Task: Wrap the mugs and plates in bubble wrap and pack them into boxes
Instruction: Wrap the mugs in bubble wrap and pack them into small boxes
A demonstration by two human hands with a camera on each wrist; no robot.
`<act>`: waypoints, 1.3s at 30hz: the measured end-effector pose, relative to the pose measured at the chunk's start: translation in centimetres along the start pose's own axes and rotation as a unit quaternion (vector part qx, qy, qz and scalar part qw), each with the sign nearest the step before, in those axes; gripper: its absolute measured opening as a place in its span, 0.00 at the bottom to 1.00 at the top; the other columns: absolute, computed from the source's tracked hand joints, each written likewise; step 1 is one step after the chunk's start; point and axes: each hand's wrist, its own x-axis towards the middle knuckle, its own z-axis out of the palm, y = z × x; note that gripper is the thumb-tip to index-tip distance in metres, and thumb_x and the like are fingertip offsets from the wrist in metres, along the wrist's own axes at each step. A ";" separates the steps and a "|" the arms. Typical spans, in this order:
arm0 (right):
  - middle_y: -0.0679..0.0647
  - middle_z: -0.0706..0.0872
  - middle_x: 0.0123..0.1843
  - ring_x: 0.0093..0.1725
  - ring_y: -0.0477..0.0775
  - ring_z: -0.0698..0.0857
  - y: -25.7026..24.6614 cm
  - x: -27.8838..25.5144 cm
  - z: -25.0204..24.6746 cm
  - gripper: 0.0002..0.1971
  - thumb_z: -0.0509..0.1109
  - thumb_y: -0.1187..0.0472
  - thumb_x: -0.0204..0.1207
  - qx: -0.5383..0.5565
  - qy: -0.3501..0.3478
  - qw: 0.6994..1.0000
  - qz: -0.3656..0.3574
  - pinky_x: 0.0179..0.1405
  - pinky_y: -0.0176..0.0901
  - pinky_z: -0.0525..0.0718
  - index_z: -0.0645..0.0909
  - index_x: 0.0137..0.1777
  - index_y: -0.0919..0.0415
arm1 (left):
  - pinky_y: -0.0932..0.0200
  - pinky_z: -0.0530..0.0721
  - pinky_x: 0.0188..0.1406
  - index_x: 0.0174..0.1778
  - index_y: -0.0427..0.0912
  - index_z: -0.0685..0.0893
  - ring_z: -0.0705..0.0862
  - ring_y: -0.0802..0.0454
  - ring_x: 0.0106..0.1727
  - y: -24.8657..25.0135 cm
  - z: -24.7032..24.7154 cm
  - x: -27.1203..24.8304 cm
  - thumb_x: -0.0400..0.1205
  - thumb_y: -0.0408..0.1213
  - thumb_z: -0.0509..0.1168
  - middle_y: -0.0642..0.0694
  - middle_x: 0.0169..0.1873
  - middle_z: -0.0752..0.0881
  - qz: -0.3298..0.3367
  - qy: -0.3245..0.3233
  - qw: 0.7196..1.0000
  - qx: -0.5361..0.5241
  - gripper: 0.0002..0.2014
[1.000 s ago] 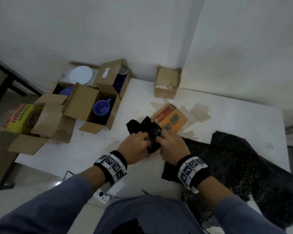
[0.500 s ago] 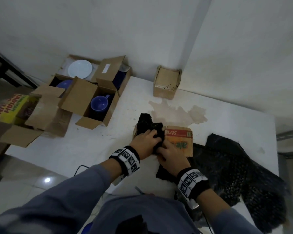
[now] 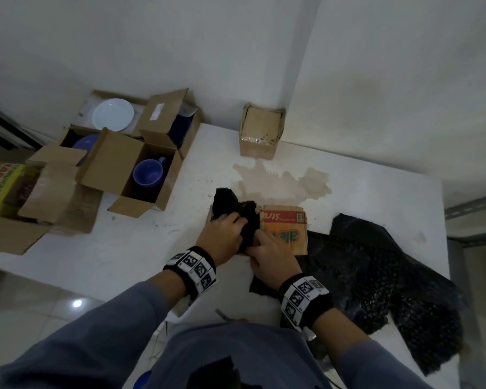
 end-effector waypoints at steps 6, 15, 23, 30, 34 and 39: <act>0.50 0.83 0.43 0.50 0.61 0.78 -0.2 -0.1 1.3 0.07 0.79 0.64 0.66 -0.047 0.059 0.996 -0.047 0.51 0.52 0.75 0.90 0.42 0.51 | 0.44 0.79 0.60 0.73 0.43 0.75 0.80 0.39 0.62 1.1 0.0 1.6 0.83 0.48 0.59 0.39 0.66 0.80 -0.039 -0.037 0.995 0.084 0.23; 0.50 0.80 0.39 0.51 0.60 0.76 -0.7 0.1 0.8 0.06 0.78 0.64 0.63 -0.075 0.025 0.997 -0.006 0.47 0.53 0.75 0.88 0.34 0.51 | 0.46 0.83 0.54 0.65 0.44 0.78 0.83 0.37 0.57 0.7 -1.2 3.5 0.85 0.45 0.55 0.38 0.61 0.80 -0.088 -0.140 0.986 -0.005 0.16; 0.52 0.82 0.41 0.57 0.63 0.74 -1.1 0.0 0.6 0.07 0.75 0.66 0.63 -0.092 0.002 0.996 0.005 0.52 0.57 0.76 0.89 0.36 0.52 | 0.47 0.85 0.49 0.60 0.41 0.82 0.85 0.39 0.51 0.5 -3.9 1.7 0.84 0.38 0.56 0.40 0.53 0.86 -0.105 -0.100 0.989 -0.024 0.13; 0.52 0.83 0.44 0.55 0.62 0.77 -1.0 0.4 0.4 0.10 0.73 0.67 0.68 -0.076 -0.020 0.997 0.000 0.58 0.59 0.76 0.91 0.43 0.53 | 0.47 0.83 0.46 0.57 0.39 0.82 0.85 0.39 0.52 2.0 -2.9 4.7 0.87 0.41 0.53 0.38 0.56 0.85 -0.078 -0.184 0.977 0.067 0.14; 0.52 0.84 0.45 0.54 0.63 0.78 -1.1 0.1 0.3 0.09 0.76 0.67 0.65 -0.067 -0.005 0.998 0.005 0.57 0.60 0.78 0.91 0.42 0.54 | 0.44 0.84 0.49 0.75 0.41 0.71 0.80 0.34 0.61 1.7 -1.2 5.2 0.87 0.44 0.55 0.36 0.77 0.65 -0.084 -0.247 0.962 0.082 0.21; 0.52 0.82 0.47 0.55 0.62 0.77 -1.1 0.1 0.4 0.08 0.74 0.66 0.67 -0.065 -0.014 0.998 0.017 0.59 0.61 0.78 0.90 0.42 0.53 | 0.41 0.83 0.57 0.78 0.45 0.66 0.79 0.34 0.64 1.5 -1.1 4.7 0.87 0.43 0.54 0.40 0.77 0.65 -0.087 -0.246 0.964 0.045 0.22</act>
